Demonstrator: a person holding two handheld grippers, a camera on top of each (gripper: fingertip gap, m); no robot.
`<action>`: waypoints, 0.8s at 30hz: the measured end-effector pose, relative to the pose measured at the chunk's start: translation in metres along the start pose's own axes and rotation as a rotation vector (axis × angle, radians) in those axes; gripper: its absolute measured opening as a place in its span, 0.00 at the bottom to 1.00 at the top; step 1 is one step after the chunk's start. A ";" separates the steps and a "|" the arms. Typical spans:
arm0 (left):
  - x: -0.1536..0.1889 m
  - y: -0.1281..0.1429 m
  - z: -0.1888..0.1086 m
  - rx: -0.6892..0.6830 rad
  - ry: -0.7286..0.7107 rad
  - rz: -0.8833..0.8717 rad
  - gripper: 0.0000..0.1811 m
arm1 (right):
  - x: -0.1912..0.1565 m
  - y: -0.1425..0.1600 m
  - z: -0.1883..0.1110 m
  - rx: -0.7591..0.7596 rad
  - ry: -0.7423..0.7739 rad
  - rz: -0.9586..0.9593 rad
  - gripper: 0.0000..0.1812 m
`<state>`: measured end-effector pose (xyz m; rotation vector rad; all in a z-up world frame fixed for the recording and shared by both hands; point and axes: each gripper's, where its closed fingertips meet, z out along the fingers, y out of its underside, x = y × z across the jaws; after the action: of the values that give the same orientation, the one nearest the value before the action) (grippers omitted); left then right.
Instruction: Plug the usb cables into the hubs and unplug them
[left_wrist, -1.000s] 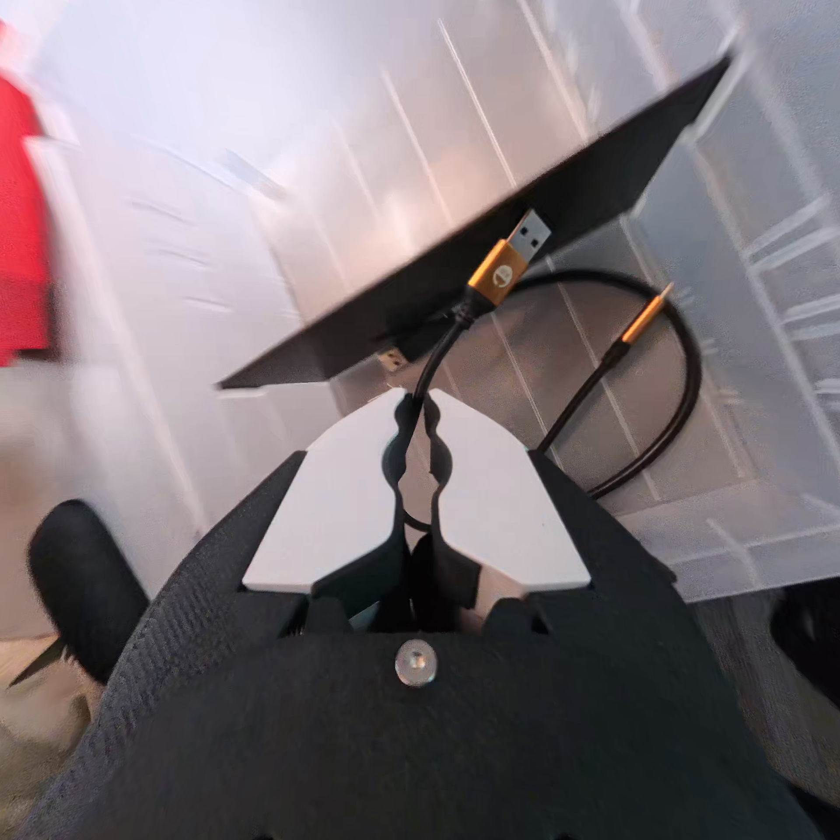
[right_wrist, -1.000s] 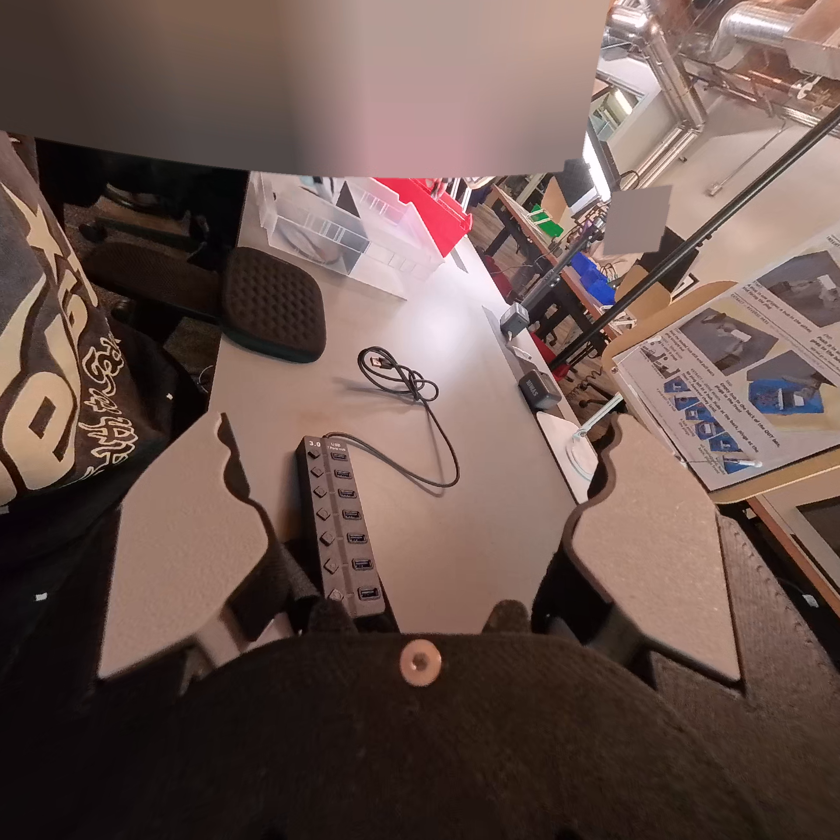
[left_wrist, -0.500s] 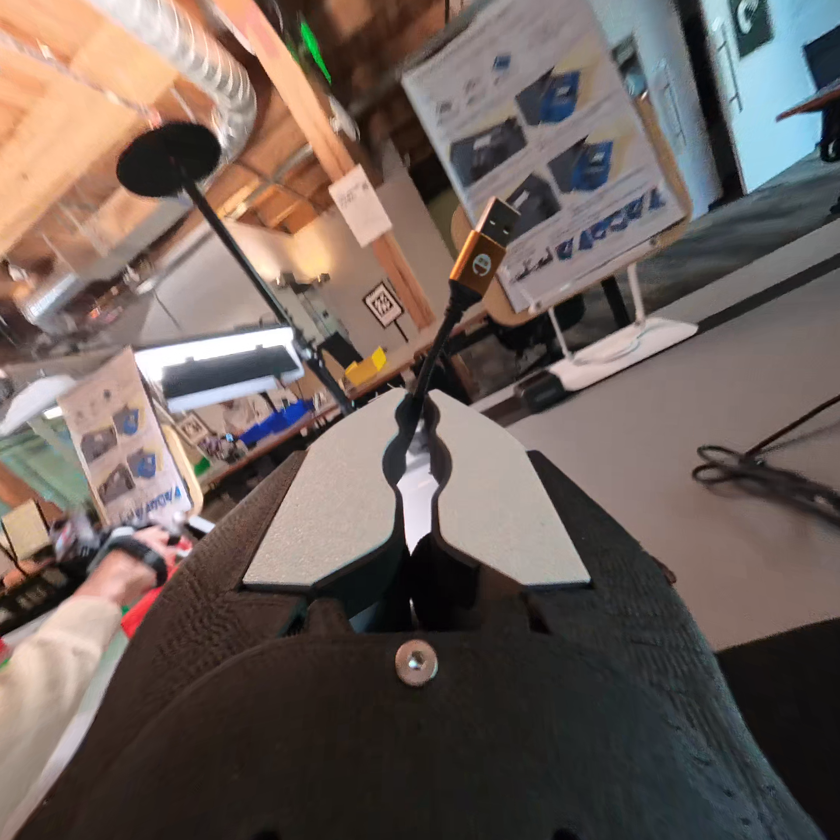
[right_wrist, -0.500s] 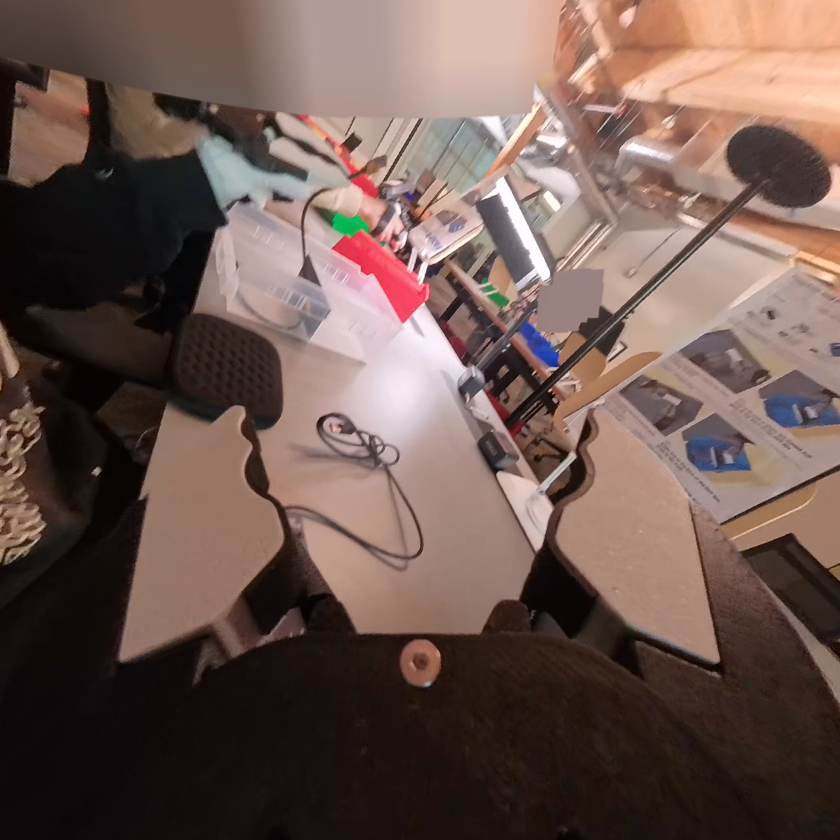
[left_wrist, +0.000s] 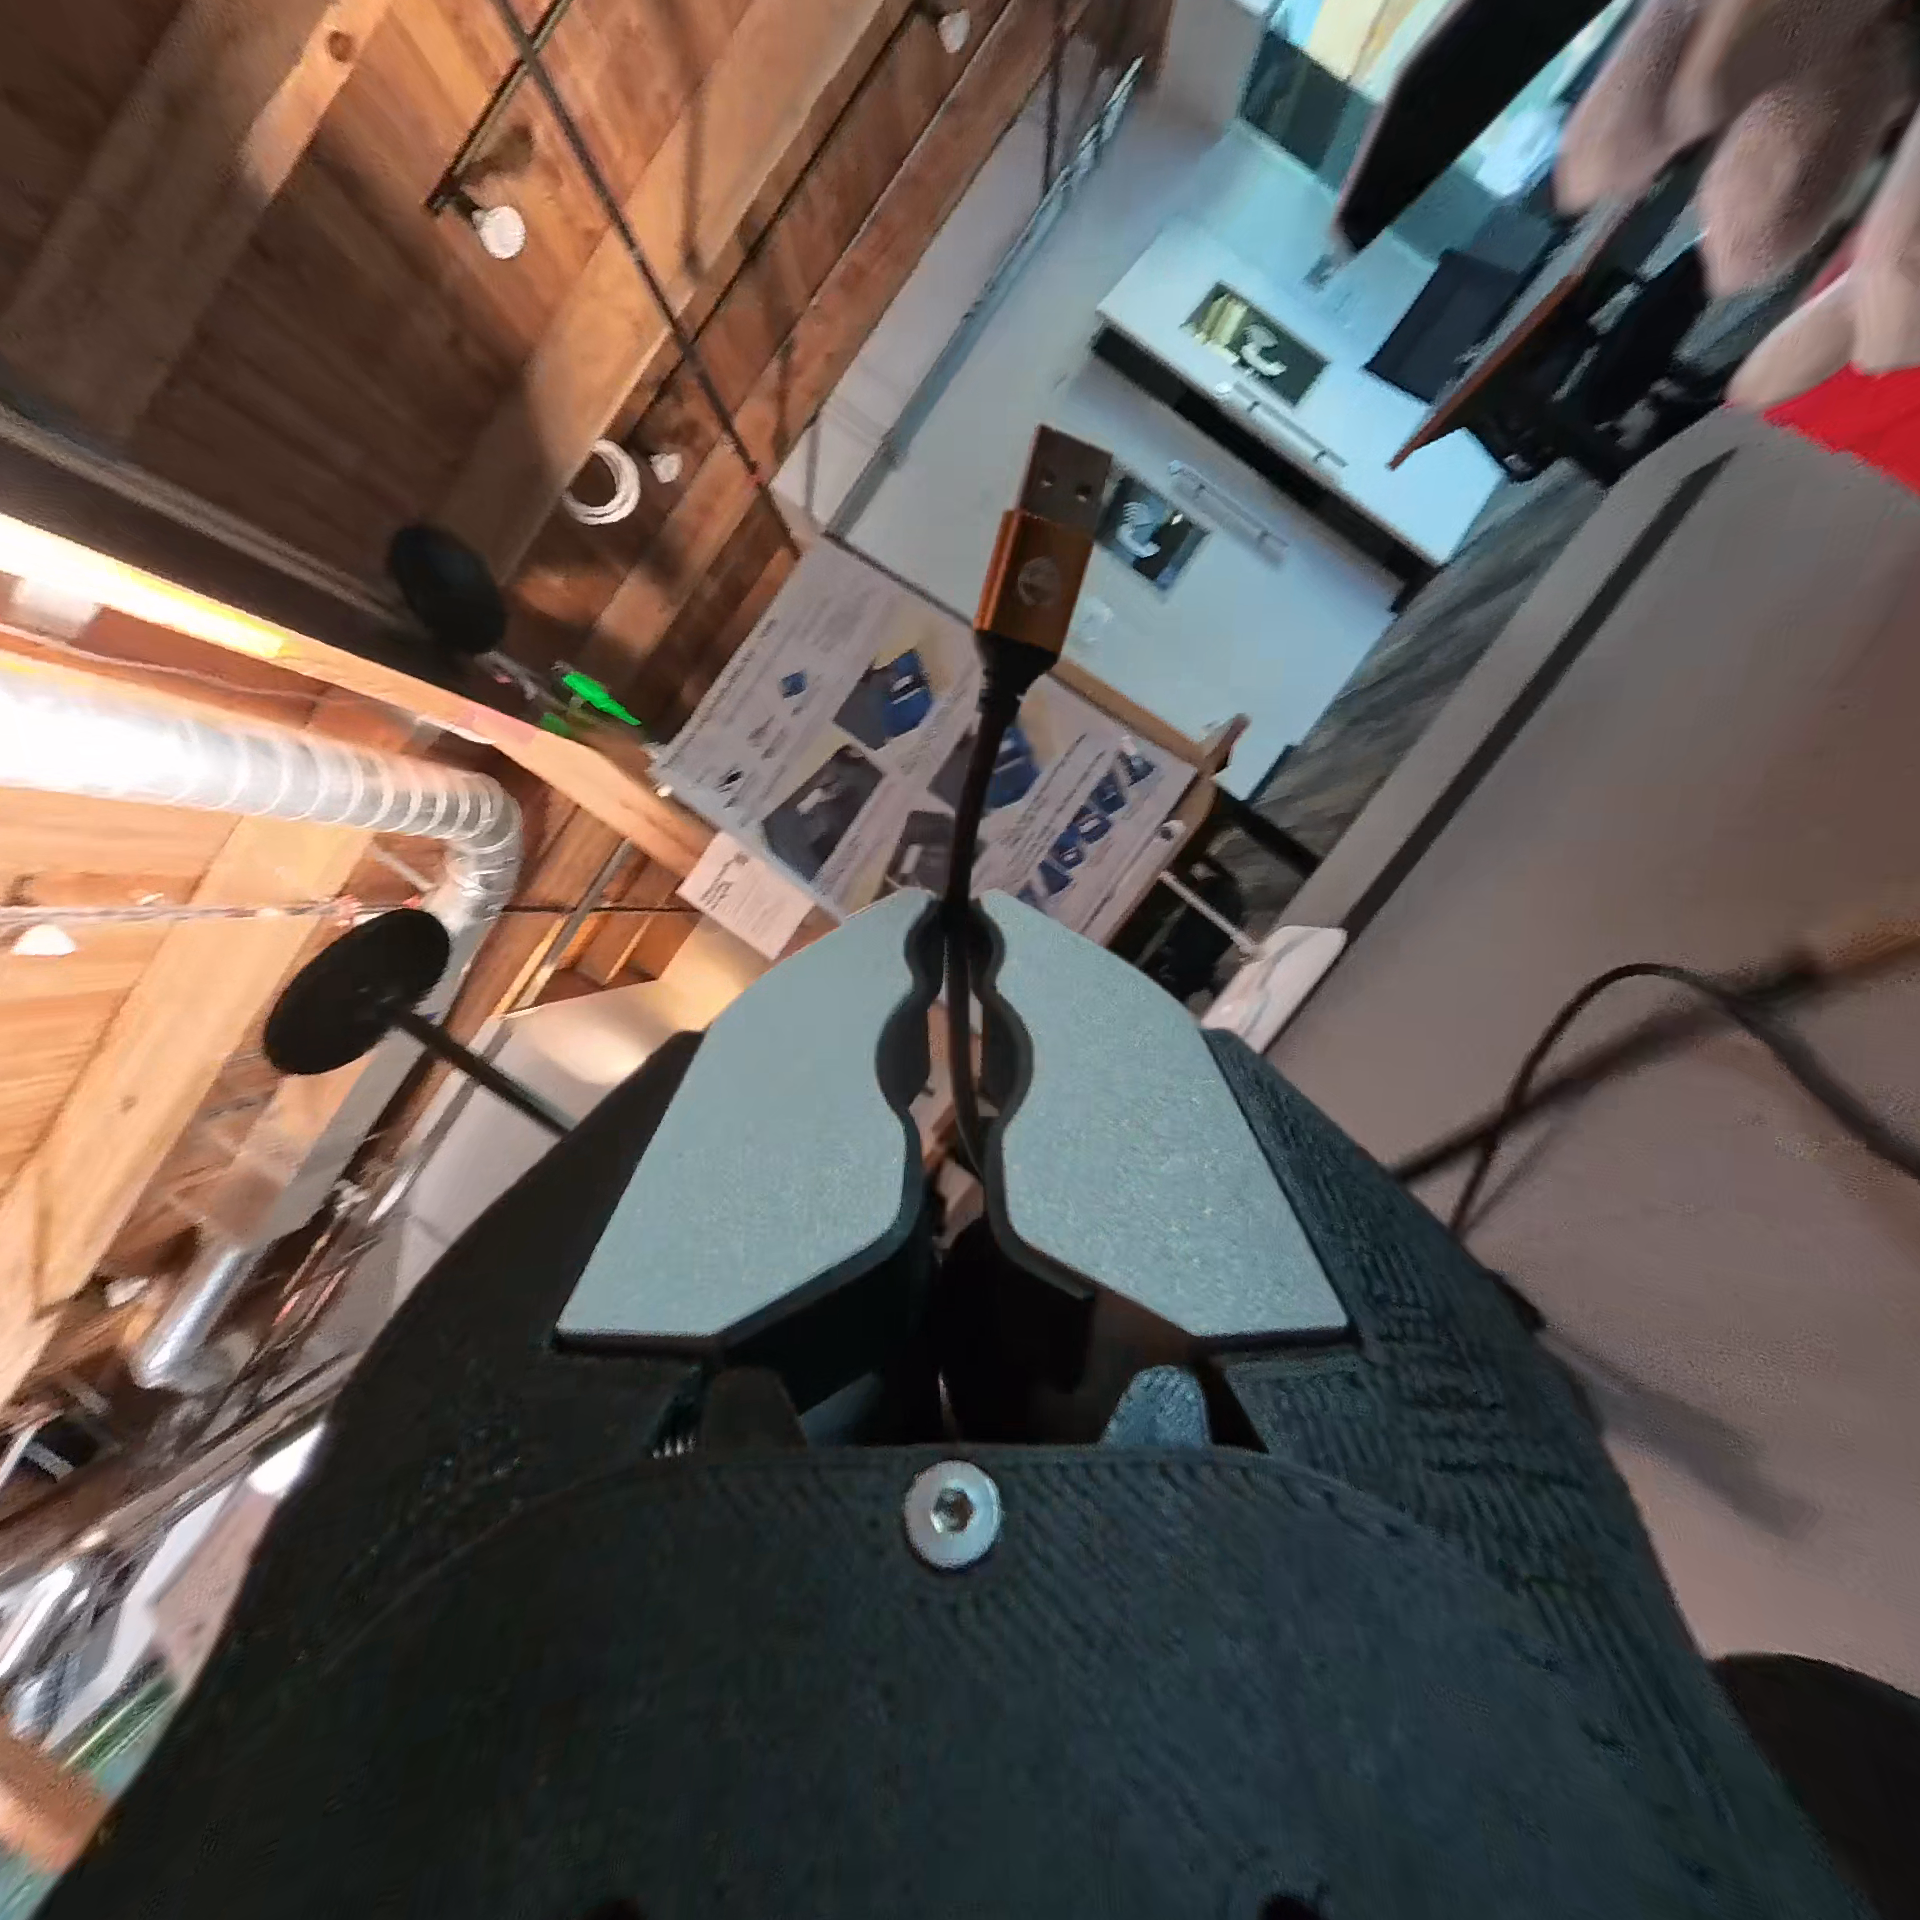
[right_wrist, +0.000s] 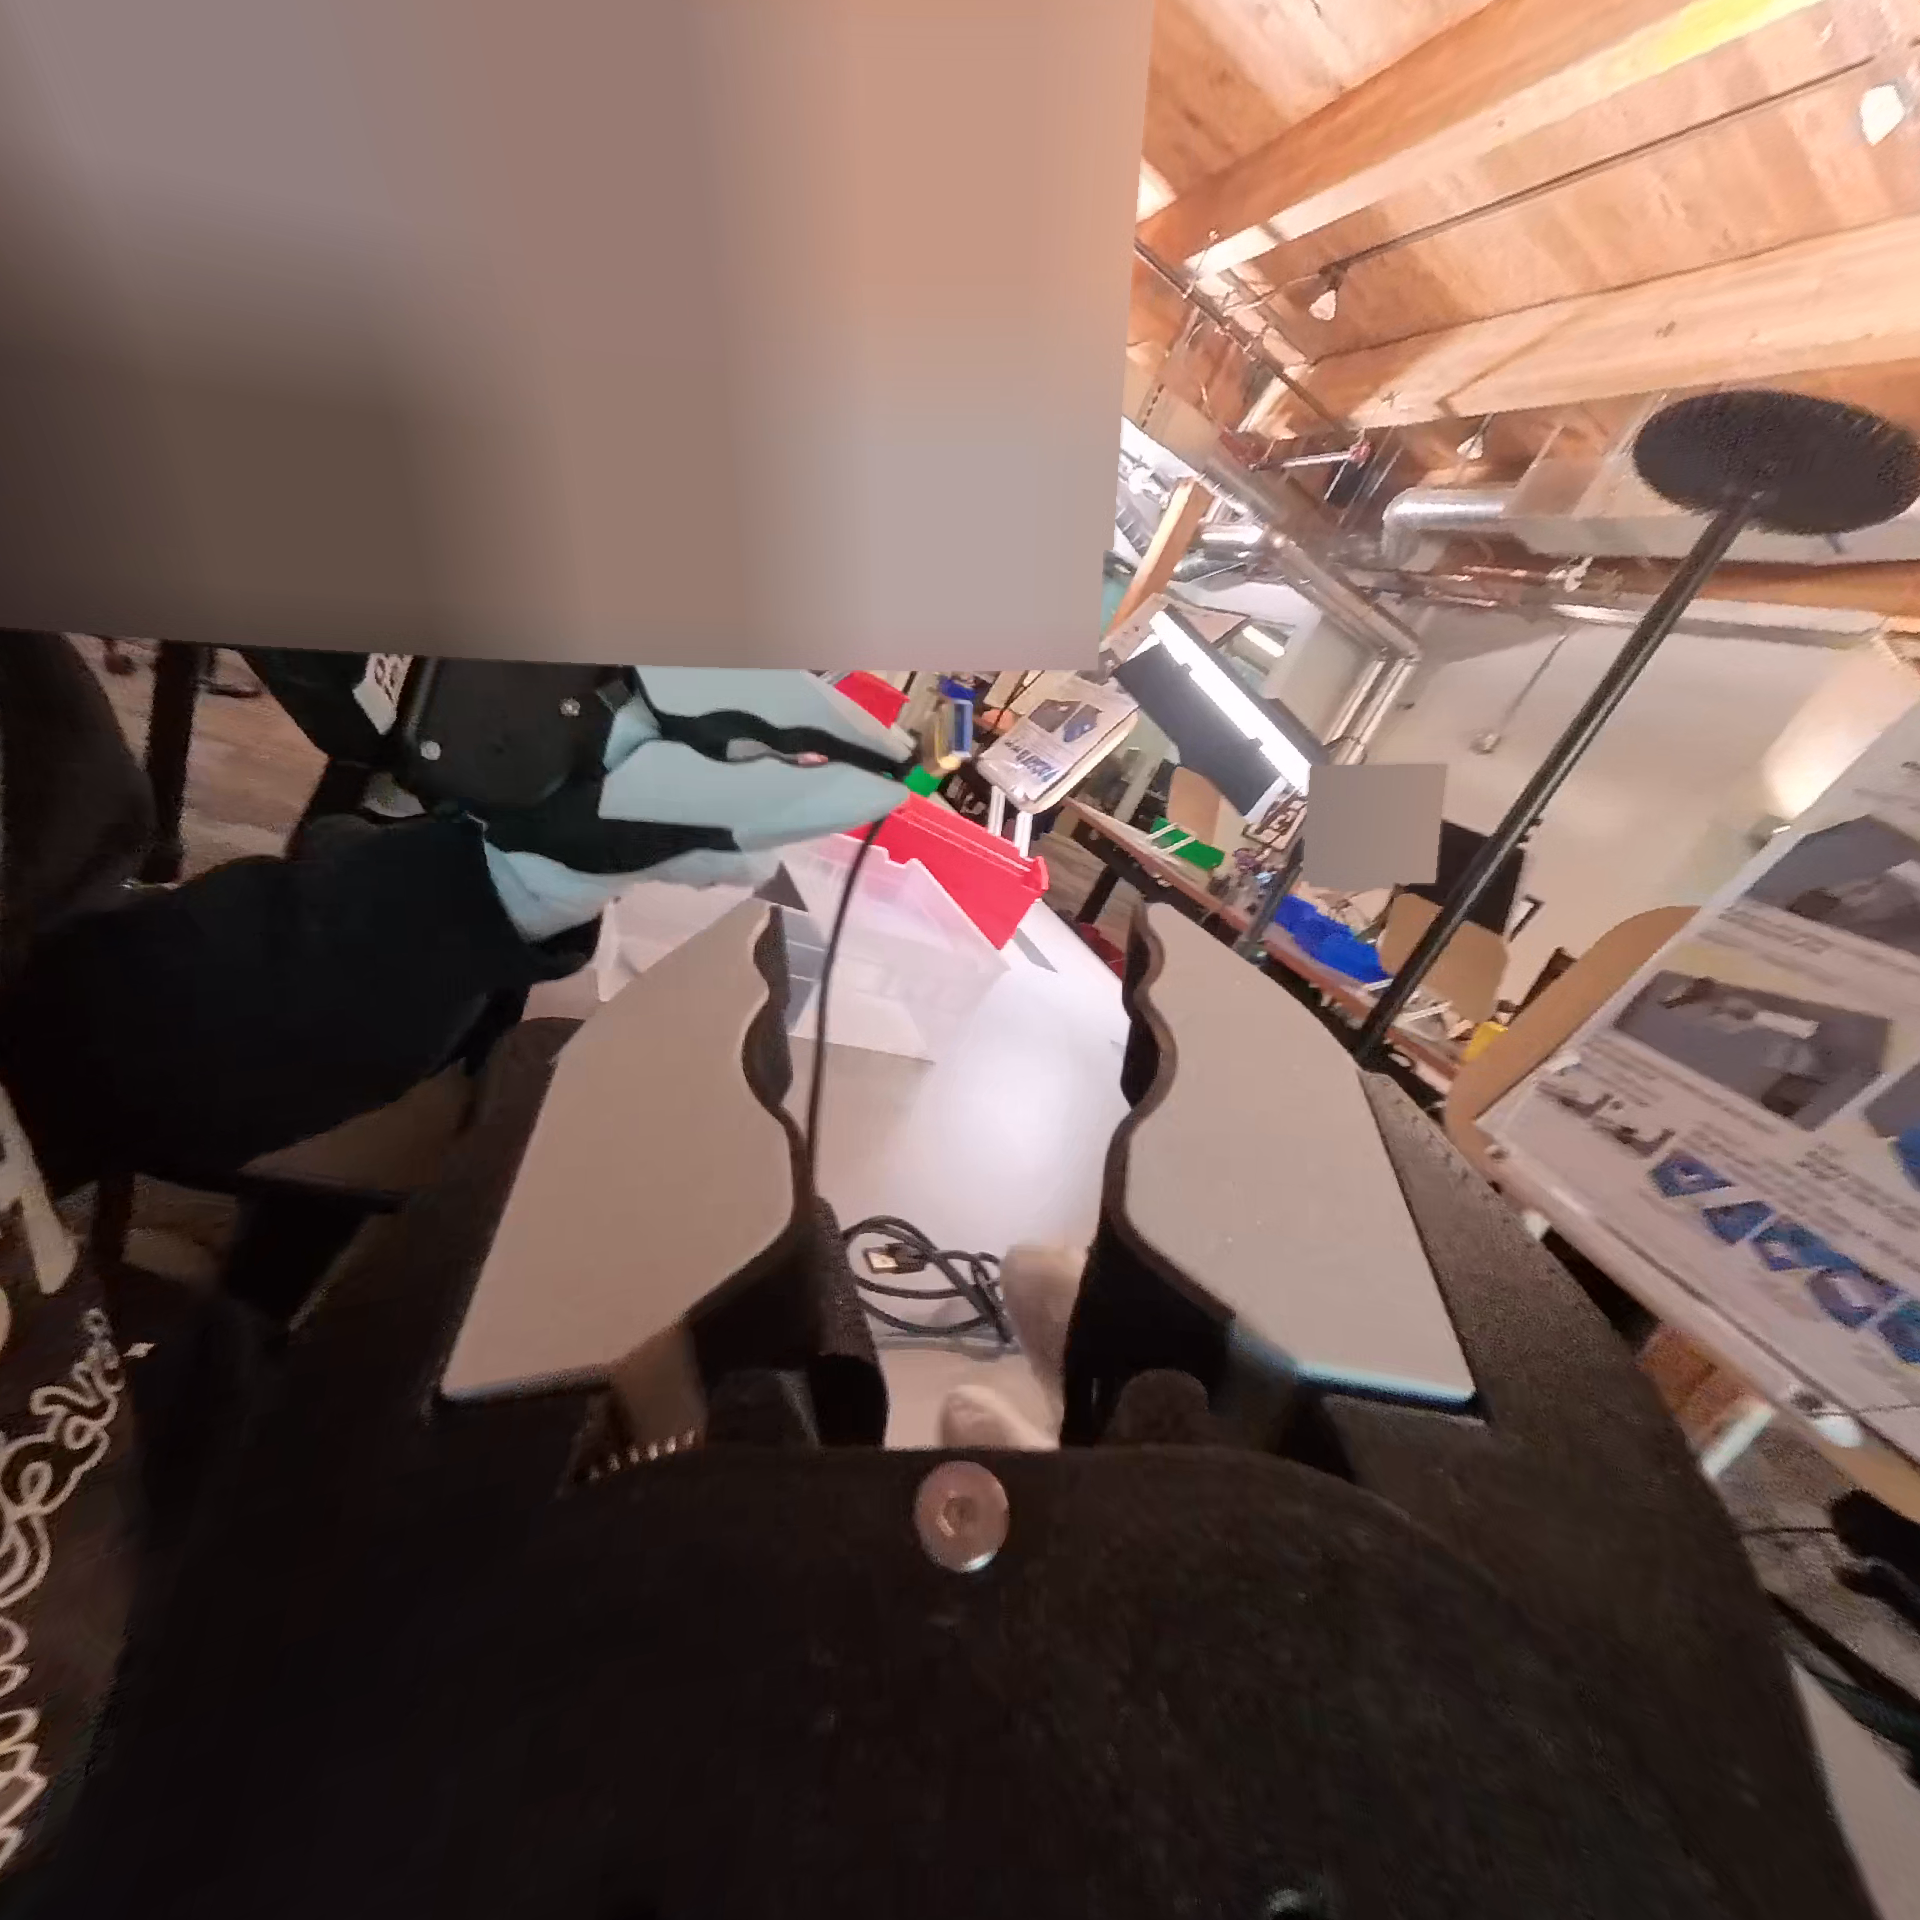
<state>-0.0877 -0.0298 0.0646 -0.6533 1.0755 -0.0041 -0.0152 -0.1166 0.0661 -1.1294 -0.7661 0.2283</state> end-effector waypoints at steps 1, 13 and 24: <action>0.009 -0.002 0.001 0.007 0.026 -0.004 0.02 | -0.003 0.004 0.003 -0.010 -0.017 0.018 0.33; 0.066 -0.009 0.006 0.018 0.170 -0.003 0.02 | -0.012 0.032 0.013 -0.121 -0.085 0.154 0.15; 0.077 -0.012 0.008 0.038 0.222 -0.045 0.02 | -0.016 0.050 0.010 -0.232 -0.114 0.068 0.03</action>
<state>-0.0395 -0.0598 0.0101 -0.6534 1.2715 -0.1382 -0.0232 -0.0958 0.0178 -1.3721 -0.8723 0.2681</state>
